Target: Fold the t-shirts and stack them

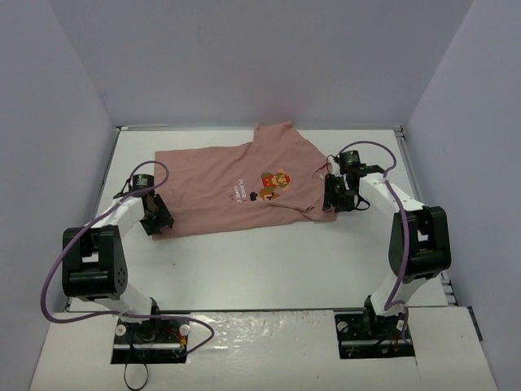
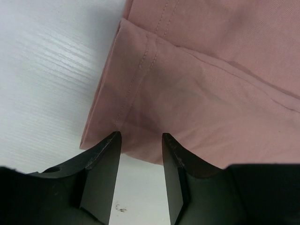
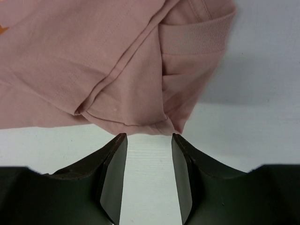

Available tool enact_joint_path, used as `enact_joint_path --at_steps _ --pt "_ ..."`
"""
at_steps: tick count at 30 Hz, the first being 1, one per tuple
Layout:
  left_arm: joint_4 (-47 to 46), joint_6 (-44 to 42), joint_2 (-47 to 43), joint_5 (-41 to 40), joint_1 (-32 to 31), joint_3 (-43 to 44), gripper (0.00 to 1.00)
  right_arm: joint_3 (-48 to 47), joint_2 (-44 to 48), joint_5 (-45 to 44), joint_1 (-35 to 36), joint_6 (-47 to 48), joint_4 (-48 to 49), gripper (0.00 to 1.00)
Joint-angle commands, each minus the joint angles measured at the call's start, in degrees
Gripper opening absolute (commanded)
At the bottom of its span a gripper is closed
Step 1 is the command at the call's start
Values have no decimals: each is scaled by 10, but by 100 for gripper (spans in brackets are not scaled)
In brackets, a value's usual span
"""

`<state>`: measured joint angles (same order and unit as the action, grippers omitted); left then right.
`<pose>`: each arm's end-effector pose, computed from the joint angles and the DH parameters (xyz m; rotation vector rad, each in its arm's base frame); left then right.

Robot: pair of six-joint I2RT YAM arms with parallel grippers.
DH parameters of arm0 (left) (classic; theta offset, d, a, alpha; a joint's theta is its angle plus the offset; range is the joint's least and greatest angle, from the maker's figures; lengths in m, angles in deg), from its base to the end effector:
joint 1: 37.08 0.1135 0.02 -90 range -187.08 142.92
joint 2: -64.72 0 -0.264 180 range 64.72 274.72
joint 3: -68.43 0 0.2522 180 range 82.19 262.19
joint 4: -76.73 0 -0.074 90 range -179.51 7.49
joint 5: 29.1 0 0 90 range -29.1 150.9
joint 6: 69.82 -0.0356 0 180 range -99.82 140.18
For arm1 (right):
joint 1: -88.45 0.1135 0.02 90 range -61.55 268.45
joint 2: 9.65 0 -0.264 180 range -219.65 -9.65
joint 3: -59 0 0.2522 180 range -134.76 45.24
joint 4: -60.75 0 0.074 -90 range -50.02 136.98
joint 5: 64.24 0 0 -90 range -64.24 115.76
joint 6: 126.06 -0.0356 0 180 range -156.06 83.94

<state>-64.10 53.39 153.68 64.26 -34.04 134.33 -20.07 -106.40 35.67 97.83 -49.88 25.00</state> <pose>0.2980 0.0137 0.1817 -0.8146 2.5510 -0.2481 0.3505 0.0641 0.2115 0.0255 2.5249 0.3821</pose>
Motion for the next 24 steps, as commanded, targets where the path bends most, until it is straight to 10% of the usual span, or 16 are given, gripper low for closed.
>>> enact_joint_path --at_steps 1,13,24 --pt "-24 7 -3 4 -5 24 37 6 -6 -9 -5 1 37 40" --pt "-30 18 25 7 -5 21 32 47 -14 4 -24 13 77 37" --pt "-30 19 48 4 -5 17 23 65 -34 77 -27 25 105 6"
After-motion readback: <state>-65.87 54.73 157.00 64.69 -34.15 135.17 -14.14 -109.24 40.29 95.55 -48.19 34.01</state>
